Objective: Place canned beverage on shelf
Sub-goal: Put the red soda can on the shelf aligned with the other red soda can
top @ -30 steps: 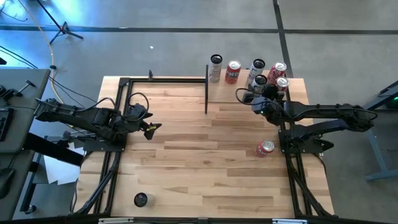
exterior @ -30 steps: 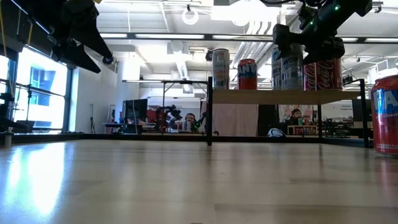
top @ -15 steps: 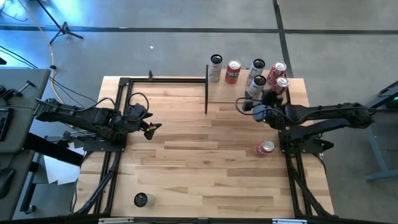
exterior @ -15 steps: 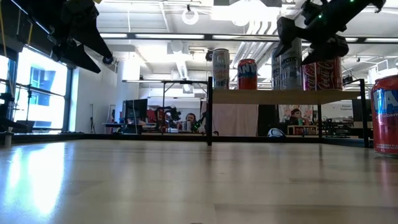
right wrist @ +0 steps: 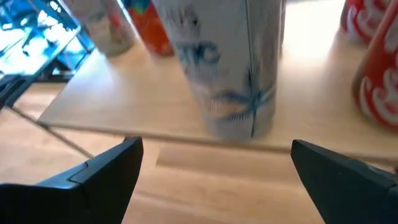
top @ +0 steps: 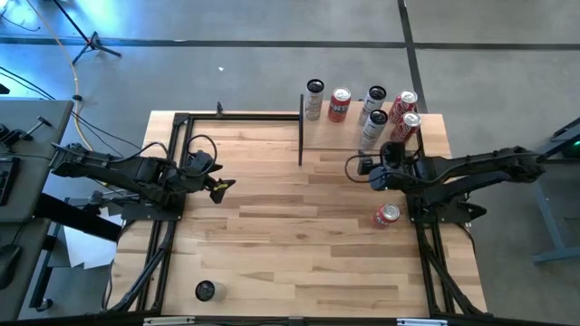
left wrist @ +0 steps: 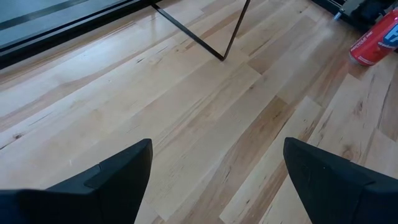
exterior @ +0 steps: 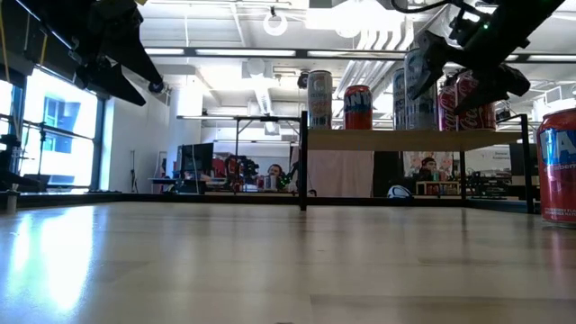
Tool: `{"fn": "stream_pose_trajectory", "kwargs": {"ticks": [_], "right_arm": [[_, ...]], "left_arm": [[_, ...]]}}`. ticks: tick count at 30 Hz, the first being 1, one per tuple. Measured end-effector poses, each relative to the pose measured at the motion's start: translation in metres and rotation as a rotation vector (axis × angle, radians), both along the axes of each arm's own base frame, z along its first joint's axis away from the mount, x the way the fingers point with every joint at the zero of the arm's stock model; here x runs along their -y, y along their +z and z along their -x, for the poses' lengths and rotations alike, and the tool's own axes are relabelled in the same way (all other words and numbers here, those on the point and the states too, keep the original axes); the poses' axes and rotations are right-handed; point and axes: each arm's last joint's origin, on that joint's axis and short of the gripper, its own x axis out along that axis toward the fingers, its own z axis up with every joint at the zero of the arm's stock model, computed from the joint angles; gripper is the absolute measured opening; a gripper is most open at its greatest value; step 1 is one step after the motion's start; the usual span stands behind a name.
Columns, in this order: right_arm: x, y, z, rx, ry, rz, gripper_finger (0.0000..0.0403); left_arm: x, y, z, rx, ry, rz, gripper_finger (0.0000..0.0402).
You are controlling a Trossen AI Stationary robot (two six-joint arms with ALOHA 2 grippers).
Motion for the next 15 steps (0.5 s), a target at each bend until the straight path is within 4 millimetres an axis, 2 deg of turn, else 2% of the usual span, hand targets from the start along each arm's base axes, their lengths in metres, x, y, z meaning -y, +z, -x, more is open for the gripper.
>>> {"fn": "stream_pose_trajectory", "kwargs": {"ticks": [5,15], "right_arm": [[-0.005,-0.002,0.001,0.012,0.026,-0.065,0.0397],[-0.012,-0.008,0.001,0.022,0.099,-0.364,0.0397]], "left_arm": [[0.000,0.000,0.000,0.000,0.000,0.000,0.0337],[0.000,0.000,0.000,0.000,0.000,0.000,0.0337]]}}
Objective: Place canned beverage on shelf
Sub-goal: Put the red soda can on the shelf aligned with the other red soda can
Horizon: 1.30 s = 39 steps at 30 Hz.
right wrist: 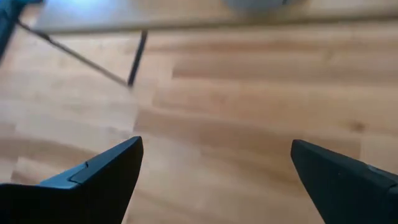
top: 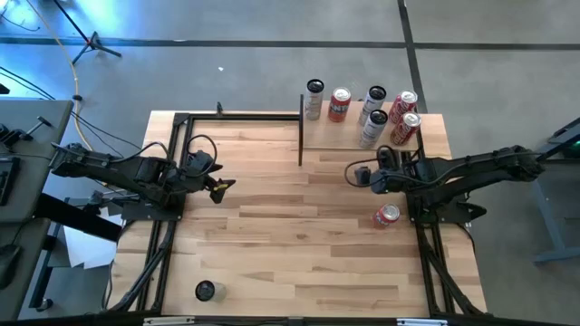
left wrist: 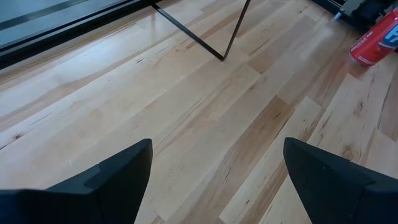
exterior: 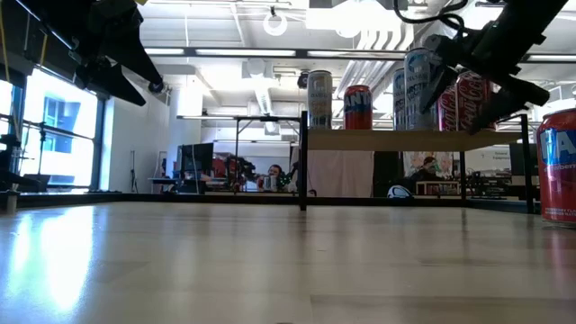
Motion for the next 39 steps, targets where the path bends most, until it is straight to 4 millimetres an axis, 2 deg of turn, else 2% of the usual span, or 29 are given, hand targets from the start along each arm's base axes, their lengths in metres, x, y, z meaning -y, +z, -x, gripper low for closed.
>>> {"fn": "stream_pose_trajectory", "kwargs": {"ticks": [13,16,22,24,26,31,39], "right_arm": [[-0.009,-0.006,0.009,-0.129,0.108,-0.356,0.0397],[-0.010,0.008,0.015,-0.194,0.133,-0.410,0.0397],[-0.010,0.059,0.030,-0.311,0.196,-0.429,0.0397],[-0.010,0.067,0.030,-0.339,0.218,-0.422,0.0397],[-0.012,0.064,0.026,-0.381,0.245,-0.453,0.0397],[-0.017,0.039,0.011,-0.514,0.303,-0.538,0.0397],[-0.024,0.017,-0.002,-0.527,0.373,-0.590,0.0397]], "left_arm": [[0.000,0.000,0.000,0.000,0.000,0.000,0.0337],[0.000,0.000,0.000,0.000,0.000,0.000,0.0337],[0.000,0.000,0.000,0.000,0.000,0.000,0.0337],[0.000,0.000,0.000,0.000,0.000,0.000,0.0337],[0.000,0.000,0.000,0.000,0.000,0.000,0.0337],[0.000,0.000,0.000,0.000,0.000,0.000,0.0337],[0.000,0.000,0.000,0.000,0.000,0.000,0.0337]]}}
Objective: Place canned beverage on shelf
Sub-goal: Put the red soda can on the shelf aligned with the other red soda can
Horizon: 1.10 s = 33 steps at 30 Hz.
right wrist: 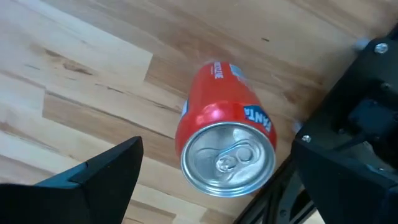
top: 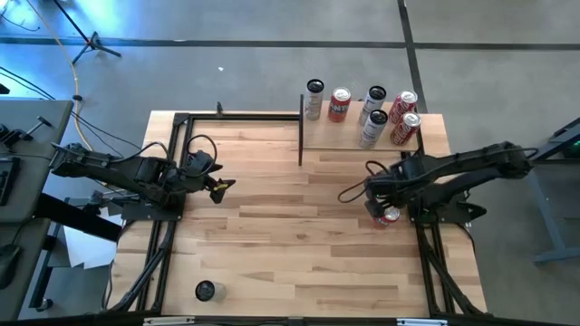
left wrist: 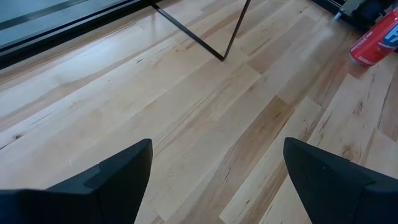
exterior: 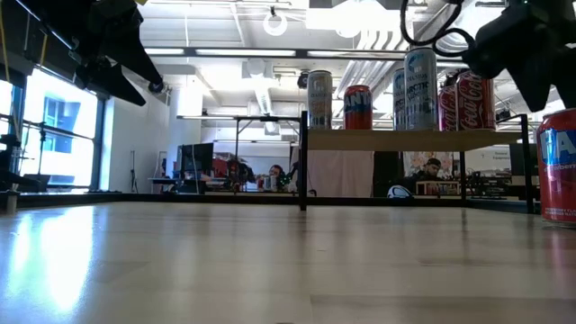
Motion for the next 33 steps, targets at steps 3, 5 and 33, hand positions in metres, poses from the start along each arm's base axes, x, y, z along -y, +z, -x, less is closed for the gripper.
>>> {"fn": "stream_pose_trajectory", "kwargs": {"ticks": [3,5,33], "right_arm": [[-0.005,-0.004,0.002,0.007,-0.006,0.001,0.0397],[-0.008,-0.007,0.005,0.013,-0.018,0.004,0.0397],[-0.017,-0.047,0.017,0.100,-0.152,0.033,0.0325]], "left_arm": [[0.000,0.000,0.000,0.000,0.000,0.000,0.0337],[0.000,0.000,0.000,0.000,0.000,0.000,0.0337],[0.000,0.000,0.000,0.000,0.001,0.000,0.0337]]}}
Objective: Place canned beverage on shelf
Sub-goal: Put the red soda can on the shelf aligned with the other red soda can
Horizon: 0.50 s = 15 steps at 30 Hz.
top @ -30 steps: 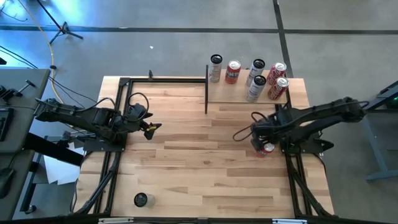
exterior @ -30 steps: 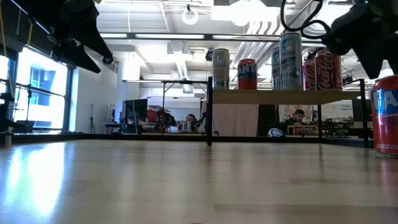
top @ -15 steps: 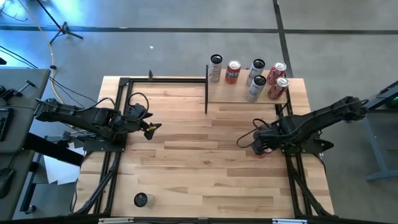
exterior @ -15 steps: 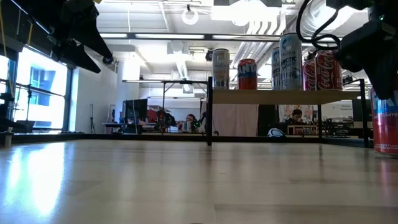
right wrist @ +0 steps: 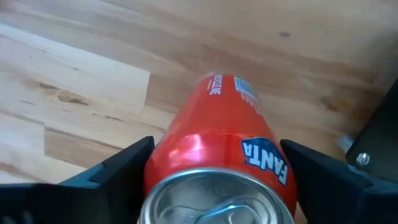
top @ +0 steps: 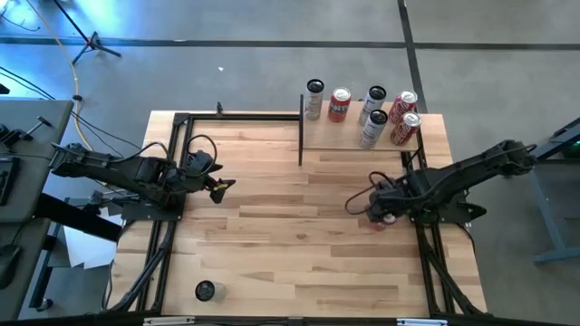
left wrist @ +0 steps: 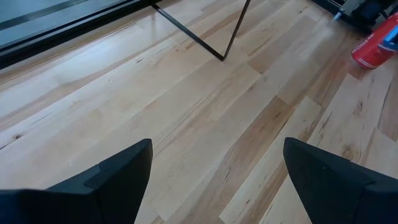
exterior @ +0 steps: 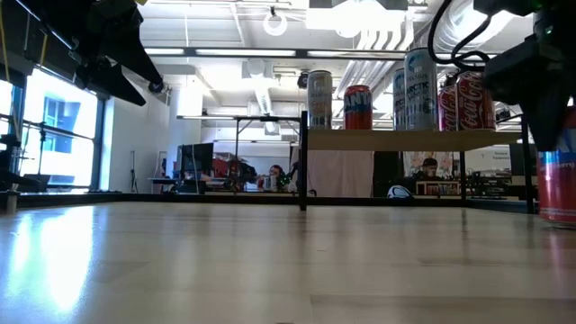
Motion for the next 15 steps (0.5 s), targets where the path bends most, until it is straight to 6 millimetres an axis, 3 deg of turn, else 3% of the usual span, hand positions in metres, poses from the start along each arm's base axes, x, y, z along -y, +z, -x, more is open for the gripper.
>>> {"fn": "stream_pose_trajectory", "kwargs": {"ticks": [8,15], "right_arm": [[-0.004,0.000,0.001,0.004,0.015,0.010,0.0304],[0.011,0.003,-0.016,0.162,0.112,0.097,0.0304]], "left_arm": [[0.000,0.000,0.000,0.000,0.000,0.000,0.0337],[0.000,0.000,0.000,0.000,0.000,0.000,0.0337]]}}
